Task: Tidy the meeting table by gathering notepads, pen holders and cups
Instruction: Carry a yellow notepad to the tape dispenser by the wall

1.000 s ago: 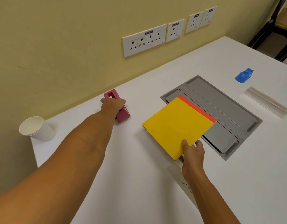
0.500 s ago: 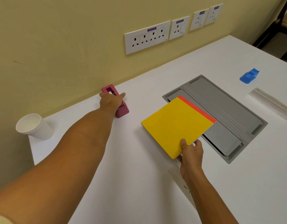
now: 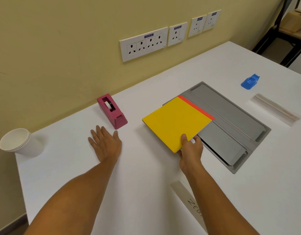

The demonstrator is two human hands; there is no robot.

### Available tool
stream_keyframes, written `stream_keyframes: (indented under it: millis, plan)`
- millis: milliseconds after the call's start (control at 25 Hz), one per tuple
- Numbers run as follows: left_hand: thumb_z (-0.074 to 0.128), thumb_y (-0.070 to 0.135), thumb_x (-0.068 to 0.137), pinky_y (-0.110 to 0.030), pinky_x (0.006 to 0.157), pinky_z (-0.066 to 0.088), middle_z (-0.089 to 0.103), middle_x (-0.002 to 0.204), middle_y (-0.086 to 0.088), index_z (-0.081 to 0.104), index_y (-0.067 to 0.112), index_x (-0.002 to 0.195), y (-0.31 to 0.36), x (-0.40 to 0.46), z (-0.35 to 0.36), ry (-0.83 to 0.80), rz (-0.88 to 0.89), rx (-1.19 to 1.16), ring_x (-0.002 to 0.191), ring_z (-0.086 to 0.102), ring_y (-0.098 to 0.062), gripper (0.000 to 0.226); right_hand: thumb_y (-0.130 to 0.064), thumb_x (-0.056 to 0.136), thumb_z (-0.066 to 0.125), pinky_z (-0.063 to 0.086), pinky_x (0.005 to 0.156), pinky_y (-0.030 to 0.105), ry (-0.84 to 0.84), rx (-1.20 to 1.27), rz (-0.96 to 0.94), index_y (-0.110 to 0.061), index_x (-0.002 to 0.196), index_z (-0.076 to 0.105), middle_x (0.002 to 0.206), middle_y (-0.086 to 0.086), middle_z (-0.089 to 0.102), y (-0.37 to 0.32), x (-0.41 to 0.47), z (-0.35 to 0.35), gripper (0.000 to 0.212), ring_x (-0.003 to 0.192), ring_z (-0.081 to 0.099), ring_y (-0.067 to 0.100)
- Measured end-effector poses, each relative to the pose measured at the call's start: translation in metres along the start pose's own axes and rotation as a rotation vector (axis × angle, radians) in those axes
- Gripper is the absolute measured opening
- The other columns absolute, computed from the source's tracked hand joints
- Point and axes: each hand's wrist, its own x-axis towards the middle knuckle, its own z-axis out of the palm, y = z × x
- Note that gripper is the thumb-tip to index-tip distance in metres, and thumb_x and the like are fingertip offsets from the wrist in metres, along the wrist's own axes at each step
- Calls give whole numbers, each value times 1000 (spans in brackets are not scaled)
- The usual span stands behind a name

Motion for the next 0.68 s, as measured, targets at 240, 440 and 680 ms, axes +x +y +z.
stream_keyframes:
  millis: [240, 440, 680]
  plan:
    - [14, 96, 71, -55, 120, -5, 4, 164, -16, 6, 3, 155, 2, 5, -3, -97, 47, 87, 151, -3, -37, 126, -19, 101, 58, 57, 91, 50, 3, -6, -39, -27, 107, 56, 104, -1, 64, -10, 54, 27, 11, 103, 65, 26]
    - [11, 97, 68, -57, 121, -1, 1, 165, -16, 4, 3, 155, 3, 2, -6, -112, 51, 105, 151, -5, -37, 129, -14, 101, 55, 55, 94, 54, 6, -68, -34, -24, 96, 56, 111, 11, 65, -16, 94, 57, 11, 99, 67, 30]
    - [11, 98, 68, -57, 121, 1, 0, 164, -16, 3, 3, 155, 4, 4, -6, -89, 58, 101, 151, -4, -37, 129, 8, 93, 39, 55, 91, 56, -38, -18, 61, -12, 98, 53, 102, 15, 62, -30, 141, 104, 26, 97, 68, 33]
